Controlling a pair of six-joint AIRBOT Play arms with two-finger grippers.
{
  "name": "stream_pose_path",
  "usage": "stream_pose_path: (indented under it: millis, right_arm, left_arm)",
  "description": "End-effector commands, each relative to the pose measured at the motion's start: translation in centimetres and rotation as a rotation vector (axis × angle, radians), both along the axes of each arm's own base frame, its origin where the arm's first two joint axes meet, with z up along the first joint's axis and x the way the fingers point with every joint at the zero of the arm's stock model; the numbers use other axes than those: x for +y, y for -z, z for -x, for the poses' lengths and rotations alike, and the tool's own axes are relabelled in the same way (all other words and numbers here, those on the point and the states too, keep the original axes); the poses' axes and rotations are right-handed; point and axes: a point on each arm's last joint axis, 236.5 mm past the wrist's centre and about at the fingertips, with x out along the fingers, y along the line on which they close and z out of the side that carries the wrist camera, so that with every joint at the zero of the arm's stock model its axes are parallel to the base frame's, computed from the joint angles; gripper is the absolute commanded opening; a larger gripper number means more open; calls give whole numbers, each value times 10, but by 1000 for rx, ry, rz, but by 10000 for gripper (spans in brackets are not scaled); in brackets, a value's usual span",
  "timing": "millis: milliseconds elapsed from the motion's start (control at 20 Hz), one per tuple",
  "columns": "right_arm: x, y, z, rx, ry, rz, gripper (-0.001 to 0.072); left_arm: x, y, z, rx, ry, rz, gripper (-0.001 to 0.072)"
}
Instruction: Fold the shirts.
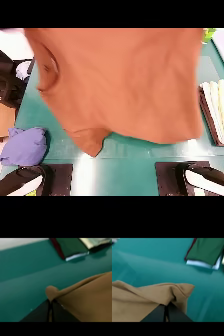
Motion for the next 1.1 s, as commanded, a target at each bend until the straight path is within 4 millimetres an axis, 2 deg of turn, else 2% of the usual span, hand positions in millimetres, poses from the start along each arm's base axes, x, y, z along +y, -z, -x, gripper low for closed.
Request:
stream_pose_path:
  millis: [0,50,100,150,250,350,450,500,550,600,700,800,850,950,1050]
  right_arm:
    - [31,136,-44,265,-38,47,17]
    - [35,172,-55,323,-36,51,18]
    - [39,201,-63,371,-34,48,17]
    - [40,224,-70,408,-24,44,17]
    - [48,255,-79,464,-25,36,18]
    - [52,270,-87,488,-30,33,19]
    - [56,271,-92,488,-40,37,23]
    - [55,267,-95,479,-39,35,126]
    - [52,258,-100,458,-33,31,418]
    - [48,245,-104,437,-29,27,488]
    - [30,215,-103,417,-21,31,487]
    - [4,195,-84,446,-9,50,486]
    - [-12,191,-70,470,-1,83,486]
    - [-54,197,-32,542,42,194,486]
    - [-96,214,14,638,121,266,486]
  left_arm:
    - [0,161,-46,359,-26,-143,22]
    - [4,199,-62,404,-44,-166,22]
    - [7,228,-74,439,-59,-169,22]
    - [12,255,-84,481,-77,-170,23]
    - [19,295,-92,559,-94,-177,23]
    - [19,313,-92,600,-95,-180,23]
    - [17,314,-92,601,-92,-175,25]
    - [18,313,-91,606,-90,-177,177]
    - [19,312,-86,620,-90,-184,427]
    - [23,309,-80,644,-90,-196,496]
    - [34,294,-68,678,-104,-211,499]
    - [51,271,-54,688,-168,-173,498]
    - [60,262,-44,691,-198,-159,498]
    - [73,255,-14,697,-241,-176,498]
    - [76,264,23,737,-256,-160,499]
